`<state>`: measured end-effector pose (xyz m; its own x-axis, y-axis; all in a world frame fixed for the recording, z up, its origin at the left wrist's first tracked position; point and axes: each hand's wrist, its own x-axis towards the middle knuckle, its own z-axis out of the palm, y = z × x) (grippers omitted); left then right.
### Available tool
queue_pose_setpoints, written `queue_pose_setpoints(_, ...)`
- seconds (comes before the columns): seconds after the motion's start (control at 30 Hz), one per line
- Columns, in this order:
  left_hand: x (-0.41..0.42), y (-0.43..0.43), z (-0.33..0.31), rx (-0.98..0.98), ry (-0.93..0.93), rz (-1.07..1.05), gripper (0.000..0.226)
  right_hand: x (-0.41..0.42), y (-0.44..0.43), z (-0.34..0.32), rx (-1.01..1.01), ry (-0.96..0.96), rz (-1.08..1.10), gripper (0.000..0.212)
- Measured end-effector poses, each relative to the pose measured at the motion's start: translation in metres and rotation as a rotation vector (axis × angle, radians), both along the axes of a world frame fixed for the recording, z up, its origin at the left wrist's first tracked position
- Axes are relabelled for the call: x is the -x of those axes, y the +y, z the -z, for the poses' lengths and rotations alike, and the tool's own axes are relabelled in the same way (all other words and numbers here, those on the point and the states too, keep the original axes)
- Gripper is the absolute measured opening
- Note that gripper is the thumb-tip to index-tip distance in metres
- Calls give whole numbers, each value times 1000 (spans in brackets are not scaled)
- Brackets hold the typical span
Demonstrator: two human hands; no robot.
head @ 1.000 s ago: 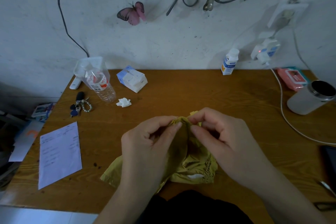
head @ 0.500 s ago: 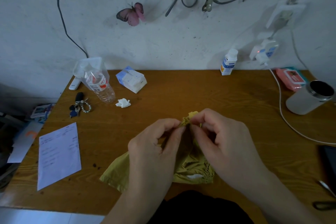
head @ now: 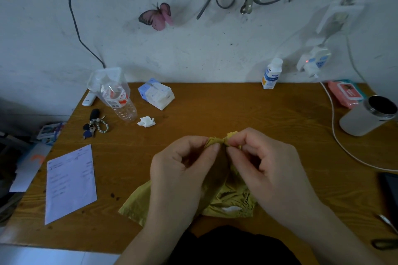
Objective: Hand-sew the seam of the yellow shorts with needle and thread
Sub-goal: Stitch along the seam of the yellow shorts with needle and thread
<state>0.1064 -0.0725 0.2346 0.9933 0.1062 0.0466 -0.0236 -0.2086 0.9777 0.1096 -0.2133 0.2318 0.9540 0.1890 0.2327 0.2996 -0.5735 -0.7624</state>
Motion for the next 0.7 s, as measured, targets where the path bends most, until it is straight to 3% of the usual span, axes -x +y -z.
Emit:
queue_pose_setpoints(0.2,-6,6,-1,247,214,99,29,-5,-9,-5,-148,178,-75,10)
queue_pose_setpoints(0.47,-14,14,4,629,505,268,14,-15,-22,-1,-557,534,-254,15)
queue_pose_setpoints(0.7,-17,15,5,673,596,336,17,-19,-25,7,-731,669,-295,13)
